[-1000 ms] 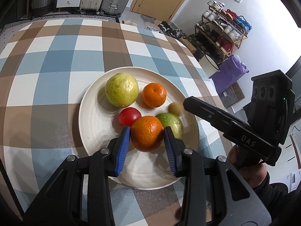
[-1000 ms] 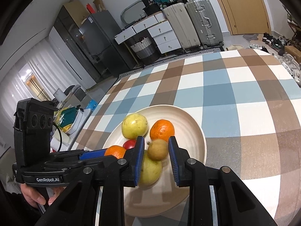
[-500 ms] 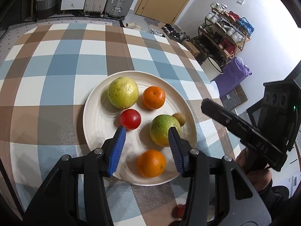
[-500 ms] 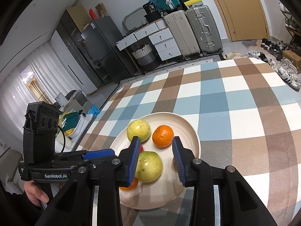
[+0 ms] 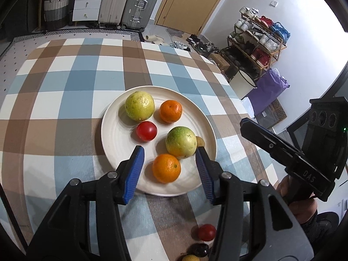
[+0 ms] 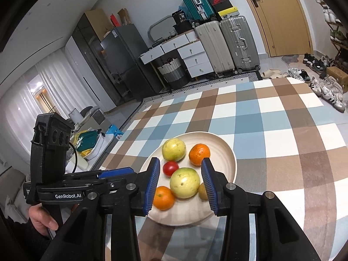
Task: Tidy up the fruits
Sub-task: 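Lower the brown fruit onto the plate and open the right tool, then withdraw both tools from the plate toward the remaining fruits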
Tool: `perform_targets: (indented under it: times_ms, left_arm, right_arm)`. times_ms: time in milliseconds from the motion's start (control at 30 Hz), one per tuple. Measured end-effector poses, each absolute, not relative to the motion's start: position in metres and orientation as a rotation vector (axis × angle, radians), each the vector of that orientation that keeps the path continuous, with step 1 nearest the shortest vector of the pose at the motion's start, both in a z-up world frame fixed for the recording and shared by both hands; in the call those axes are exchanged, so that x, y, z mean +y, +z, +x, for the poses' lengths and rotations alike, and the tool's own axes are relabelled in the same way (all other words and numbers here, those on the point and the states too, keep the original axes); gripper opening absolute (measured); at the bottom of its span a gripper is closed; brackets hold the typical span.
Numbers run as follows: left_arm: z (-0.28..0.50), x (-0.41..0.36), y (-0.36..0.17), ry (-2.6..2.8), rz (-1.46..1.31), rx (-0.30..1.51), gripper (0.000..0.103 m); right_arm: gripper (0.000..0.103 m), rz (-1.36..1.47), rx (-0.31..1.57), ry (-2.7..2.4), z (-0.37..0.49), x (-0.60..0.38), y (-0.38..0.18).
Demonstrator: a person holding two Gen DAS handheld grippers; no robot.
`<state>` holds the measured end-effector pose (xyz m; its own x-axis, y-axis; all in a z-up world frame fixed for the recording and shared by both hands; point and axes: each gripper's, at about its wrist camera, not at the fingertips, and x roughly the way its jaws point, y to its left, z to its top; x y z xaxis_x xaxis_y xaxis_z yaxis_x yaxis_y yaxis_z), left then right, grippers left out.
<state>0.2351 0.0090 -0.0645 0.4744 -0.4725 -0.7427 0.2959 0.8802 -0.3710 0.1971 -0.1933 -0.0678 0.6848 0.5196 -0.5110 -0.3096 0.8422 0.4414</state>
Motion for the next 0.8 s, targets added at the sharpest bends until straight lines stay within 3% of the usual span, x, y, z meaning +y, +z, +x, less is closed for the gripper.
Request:
perform_targets:
  times_ms: [233, 300, 433, 533, 567, 633, 733, 800]
  left_arm:
    - [0.217, 0.011, -0.061, -0.462, -0.189, 0.957, 0.048]
    - [0.209, 0.011, -0.061, -0.448, -0.18, 0.953, 0.059]
    - [0.194, 0.014, -0.062, -0.442, -0.18, 0.956, 0.065]
    - [0.184, 0.016, -0.063, -0.438, -0.179, 0.955, 0.076]
    - [0.178, 0.018, -0.063, -0.43, -0.175, 0.945, 0.081]
    - [0.172, 0.019, -0.063, -0.423, -0.162, 0.927, 0.081]
    - [0.162, 0.02, -0.062, -0.429, -0.149, 0.912, 0.086]
    - [0.153, 0.02, -0.063, -0.44, -0.14, 0.905, 0.096]
  right_arm:
    - [0.047, 0.315, 0.664, 0.481, 0.179, -0.19, -0.066]
    - [0.048, 0.312, 0.66, 0.48, 0.174, -0.189, -0.065]
    - [0.049, 0.303, 0.652, 0.483, 0.165, -0.188, -0.063]
    - [0.053, 0.294, 0.648, 0.487, 0.158, -0.187, -0.063]
    - [0.059, 0.292, 0.65, 0.488, 0.155, -0.186, -0.064]
    - [0.07, 0.295, 0.655, 0.491, 0.151, -0.185, -0.064]
    - [0.073, 0.295, 0.652, 0.498, 0.142, -0.185, -0.065]
    - [0.076, 0.287, 0.652, 0.502, 0.135, -0.183, -0.065]
